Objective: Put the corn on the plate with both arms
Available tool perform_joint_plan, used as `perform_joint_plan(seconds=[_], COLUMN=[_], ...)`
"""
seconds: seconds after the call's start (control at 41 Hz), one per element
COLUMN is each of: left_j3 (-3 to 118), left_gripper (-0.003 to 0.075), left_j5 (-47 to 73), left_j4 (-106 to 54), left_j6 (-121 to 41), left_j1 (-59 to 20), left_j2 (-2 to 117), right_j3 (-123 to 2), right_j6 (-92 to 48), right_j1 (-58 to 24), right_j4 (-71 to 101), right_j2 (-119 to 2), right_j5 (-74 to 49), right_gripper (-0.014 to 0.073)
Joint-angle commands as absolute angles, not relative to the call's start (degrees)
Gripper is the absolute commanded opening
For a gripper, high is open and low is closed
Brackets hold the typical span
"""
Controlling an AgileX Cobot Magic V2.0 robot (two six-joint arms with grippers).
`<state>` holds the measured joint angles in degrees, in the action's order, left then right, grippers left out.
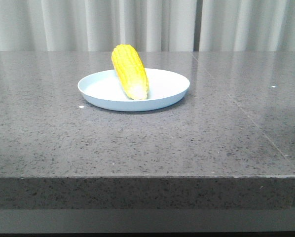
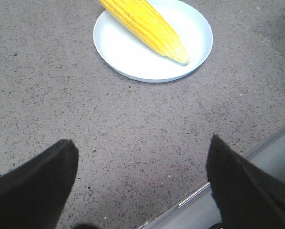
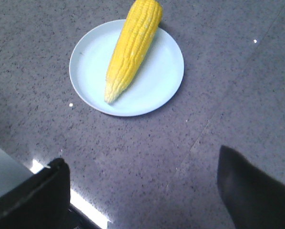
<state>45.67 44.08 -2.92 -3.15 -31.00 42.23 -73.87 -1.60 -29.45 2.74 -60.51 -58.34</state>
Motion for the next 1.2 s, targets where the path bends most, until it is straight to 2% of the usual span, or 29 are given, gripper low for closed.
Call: perform_joint_plan(seconds=[0.0, 0.463, 0.707, 0.78, 0.829, 0.902, 1.049, 1.122, 1.171], left_j3=[47.23, 47.23, 47.23, 47.23, 47.23, 47.23, 47.23, 47.23, 47.23], left_gripper=[0.0547, 0.0547, 0.0544, 0.0507, 0.0451, 0.0348, 0.0107, 0.0018, -0.0022], left_j5=[39.89, 39.89, 39.89, 39.89, 39.89, 39.89, 39.89, 39.89, 39.89], left_j4=[-3.54, -1.01, 0.0, 0.0, 0.0, 0.0, 0.0, 0.0, 0.0], left_j6=[-2.71, -2.81, -2.81, -2.81, -2.81, -2.81, -2.81, -2.81, -2.81], left_j1=[-31.33, -31.33, -31.33, -31.33, -31.33, -31.33, -31.33, -31.33, -31.33], left_j2=[41.91, 41.91, 41.91, 41.91, 41.91, 41.91, 41.91, 41.91, 41.91], right_j3=[-70.55, -54.06, -53.2, -53.2, -53.2, -53.2, -53.2, -53.2, -53.2], right_j6=[-2.28, -2.22, -2.22, -2.22, -2.22, -2.22, -2.22, -2.22, -2.22], right_j1=[-29.33, -29.33, -29.33, -29.33, -29.33, -29.33, -29.33, -29.33, -29.33], right_j4=[2.14, 2.14, 2.19, 2.19, 2.19, 2.19, 2.19, 2.19, 2.19], right_j2=[-54.26, -32.41, -29.17, -29.17, -29.17, -29.17, -29.17, -29.17, -29.17], right_j5=[-54.87, -56.52, -57.04, -57.28, -57.5, -57.83, -58.18, -58.18, -58.13], right_gripper=[0.0643, 0.0643, 0.0643, 0.062, 0.0573, 0.0456, 0.0108, -0.0019, -0.0074])
